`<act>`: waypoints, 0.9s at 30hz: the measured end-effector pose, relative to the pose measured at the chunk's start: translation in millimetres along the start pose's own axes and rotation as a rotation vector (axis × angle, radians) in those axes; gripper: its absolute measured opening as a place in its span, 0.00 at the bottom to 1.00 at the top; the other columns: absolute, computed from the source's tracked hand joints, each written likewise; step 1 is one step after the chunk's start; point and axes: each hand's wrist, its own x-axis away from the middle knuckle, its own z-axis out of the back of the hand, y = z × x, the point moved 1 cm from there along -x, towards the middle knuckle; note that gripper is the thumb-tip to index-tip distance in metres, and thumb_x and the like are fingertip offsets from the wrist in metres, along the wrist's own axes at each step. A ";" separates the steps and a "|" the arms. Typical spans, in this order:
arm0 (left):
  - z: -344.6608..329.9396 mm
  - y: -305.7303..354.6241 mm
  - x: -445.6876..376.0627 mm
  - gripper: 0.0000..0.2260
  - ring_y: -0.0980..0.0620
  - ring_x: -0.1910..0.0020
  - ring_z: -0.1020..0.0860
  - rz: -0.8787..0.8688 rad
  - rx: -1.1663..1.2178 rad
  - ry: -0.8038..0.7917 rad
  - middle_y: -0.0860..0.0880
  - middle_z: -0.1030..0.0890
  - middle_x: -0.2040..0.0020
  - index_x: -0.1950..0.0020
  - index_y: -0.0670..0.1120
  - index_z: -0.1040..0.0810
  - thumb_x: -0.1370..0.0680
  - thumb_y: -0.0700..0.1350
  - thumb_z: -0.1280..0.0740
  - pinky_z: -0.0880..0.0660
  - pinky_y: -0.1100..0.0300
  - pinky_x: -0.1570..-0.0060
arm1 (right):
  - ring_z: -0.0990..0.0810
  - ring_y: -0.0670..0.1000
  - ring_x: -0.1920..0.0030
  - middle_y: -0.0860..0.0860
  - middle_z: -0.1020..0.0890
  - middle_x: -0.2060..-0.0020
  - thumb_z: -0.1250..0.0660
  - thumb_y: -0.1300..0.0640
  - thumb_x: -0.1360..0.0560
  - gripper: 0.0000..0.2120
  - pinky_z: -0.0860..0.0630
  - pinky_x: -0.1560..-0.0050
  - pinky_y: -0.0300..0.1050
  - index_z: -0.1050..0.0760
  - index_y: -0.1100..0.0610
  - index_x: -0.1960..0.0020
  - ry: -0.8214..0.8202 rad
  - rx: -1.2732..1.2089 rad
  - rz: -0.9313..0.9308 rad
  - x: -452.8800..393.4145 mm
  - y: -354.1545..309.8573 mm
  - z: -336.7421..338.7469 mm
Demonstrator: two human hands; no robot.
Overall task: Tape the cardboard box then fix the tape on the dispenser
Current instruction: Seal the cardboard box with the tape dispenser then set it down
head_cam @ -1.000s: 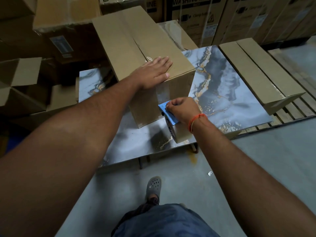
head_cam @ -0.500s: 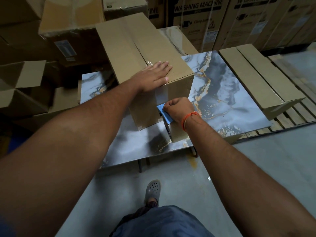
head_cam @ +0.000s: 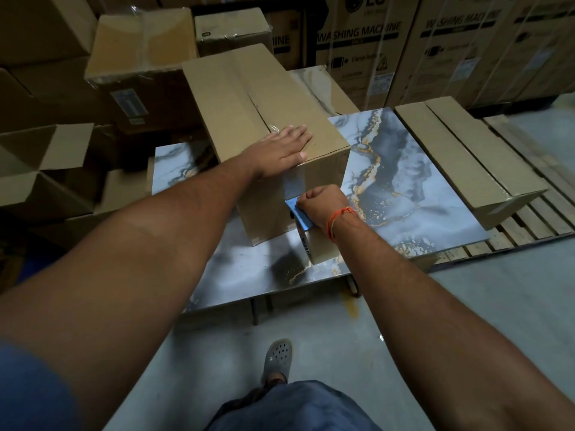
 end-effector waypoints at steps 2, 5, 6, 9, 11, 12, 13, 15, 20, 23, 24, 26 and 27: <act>1.1 1.2 -0.1 0.27 0.45 0.17 0.55 0.006 -0.006 0.008 0.47 0.53 0.16 0.16 0.50 0.51 0.14 0.56 0.51 0.54 0.47 0.21 | 0.16 0.60 0.45 0.59 0.15 0.49 0.33 0.57 0.22 0.12 0.20 0.48 0.47 0.17 0.63 0.44 -0.045 0.030 -0.065 -1.8 10.2 -0.1; -1.4 -1.9 -3.3 0.27 0.46 0.17 0.55 0.017 -0.002 0.001 0.48 0.54 0.16 0.16 0.51 0.52 0.13 0.56 0.51 0.55 0.48 0.21 | 0.18 0.60 0.42 0.59 0.16 0.46 0.36 0.57 0.22 0.13 0.28 0.55 0.39 0.18 0.62 0.43 -0.015 0.128 -0.114 14.7 81.7 -1.1; -3.2 -4.3 -4.5 0.27 0.47 0.17 0.55 0.016 -0.007 0.006 0.49 0.54 0.16 0.16 0.51 0.52 0.13 0.56 0.51 0.55 0.49 0.21 | 0.16 0.59 0.44 0.59 0.14 0.49 0.35 0.57 0.22 0.12 0.28 0.55 0.38 0.16 0.62 0.48 -0.023 0.181 -0.104 25.0 104.3 -2.9; -8.4 -7.9 -4.9 0.27 0.47 0.17 0.55 -0.003 0.025 -0.002 0.49 0.54 0.16 0.16 0.52 0.52 0.13 0.56 0.51 0.55 0.50 0.21 | 0.15 0.52 0.49 0.53 0.12 0.54 0.29 0.55 0.25 0.07 0.25 0.53 0.35 0.14 0.56 0.53 -0.023 0.093 -0.054 43.7 147.8 -4.5; -7.3 -7.1 -4.6 0.27 0.46 0.17 0.55 -0.002 0.025 0.004 0.48 0.54 0.16 0.16 0.51 0.52 0.13 0.56 0.51 0.55 0.50 0.21 | 0.15 0.49 0.49 0.50 0.13 0.53 0.28 0.55 0.25 0.05 0.23 0.50 0.35 0.14 0.55 0.52 -0.018 0.034 0.025 48.7 146.5 -1.5; -6.0 -6.9 -4.8 0.27 0.46 0.17 0.55 -0.005 0.022 0.011 0.48 0.54 0.16 0.16 0.51 0.52 0.13 0.56 0.51 0.55 0.50 0.21 | 0.15 0.47 0.49 0.49 0.13 0.52 0.28 0.56 0.25 0.06 0.22 0.46 0.37 0.14 0.55 0.51 -0.004 0.019 0.077 48.2 141.4 1.2; -4.0 -6.4 -4.6 0.27 0.46 0.17 0.55 -0.008 0.020 0.017 0.48 0.54 0.16 0.16 0.50 0.52 0.13 0.56 0.51 0.55 0.49 0.21 | 0.16 0.46 0.48 0.48 0.13 0.51 0.28 0.56 0.25 0.06 0.23 0.42 0.39 0.14 0.55 0.50 0.014 0.008 0.119 46.7 135.6 4.0; -2.4 -4.1 -3.2 0.26 0.45 0.17 0.55 -0.011 0.020 0.018 0.47 0.53 0.16 0.16 0.50 0.51 0.13 0.55 0.51 0.55 0.49 0.21 | 0.16 0.45 0.48 0.46 0.13 0.50 0.28 0.55 0.25 0.08 0.23 0.40 0.38 0.14 0.54 0.47 0.042 0.021 0.171 41.7 127.7 8.4; -2.4 -2.1 -2.3 0.26 0.45 0.17 0.54 -0.002 0.012 0.041 0.47 0.52 0.16 0.16 0.50 0.50 0.13 0.54 0.50 0.55 0.50 0.21 | 0.17 0.45 0.46 0.44 0.13 0.47 0.29 0.51 0.24 0.10 0.22 0.39 0.41 0.16 0.49 0.44 0.131 0.094 0.242 26.5 127.3 22.6; -5.2 -4.2 -3.1 0.26 0.46 0.17 0.54 0.000 0.006 0.059 0.48 0.52 0.16 0.16 0.50 0.50 0.13 0.55 0.50 0.54 0.50 0.21 | 0.16 0.49 0.47 0.46 0.13 0.46 0.31 0.47 0.22 0.12 0.20 0.43 0.45 0.18 0.46 0.40 0.174 0.293 0.311 17.7 142.0 32.9; -5.6 -5.3 -3.9 0.26 0.46 0.17 0.54 -0.001 0.004 0.063 0.49 0.52 0.16 0.16 0.51 0.50 0.13 0.56 0.50 0.54 0.50 0.21 | 0.16 0.51 0.48 0.48 0.13 0.46 0.32 0.47 0.21 0.12 0.20 0.46 0.45 0.19 0.45 0.39 0.181 0.402 0.335 11.8 148.4 36.9; -6.8 -7.1 -5.4 0.27 0.46 0.17 0.53 -0.007 0.002 0.064 0.49 0.52 0.16 0.16 0.51 0.50 0.14 0.57 0.51 0.54 0.50 0.21 | 0.16 0.57 0.49 0.53 0.13 0.48 0.32 0.47 0.22 0.12 0.22 0.50 0.46 0.20 0.45 0.39 0.199 0.581 0.341 -3.5 160.2 45.4; -7.8 -7.7 -5.8 0.28 0.46 0.17 0.53 -0.010 0.001 0.062 0.49 0.52 0.16 0.16 0.51 0.50 0.15 0.59 0.52 0.54 0.50 0.21 | 0.16 0.60 0.50 0.56 0.14 0.49 0.32 0.48 0.22 0.12 0.21 0.51 0.48 0.19 0.46 0.39 0.212 0.631 0.326 -11.6 164.4 49.0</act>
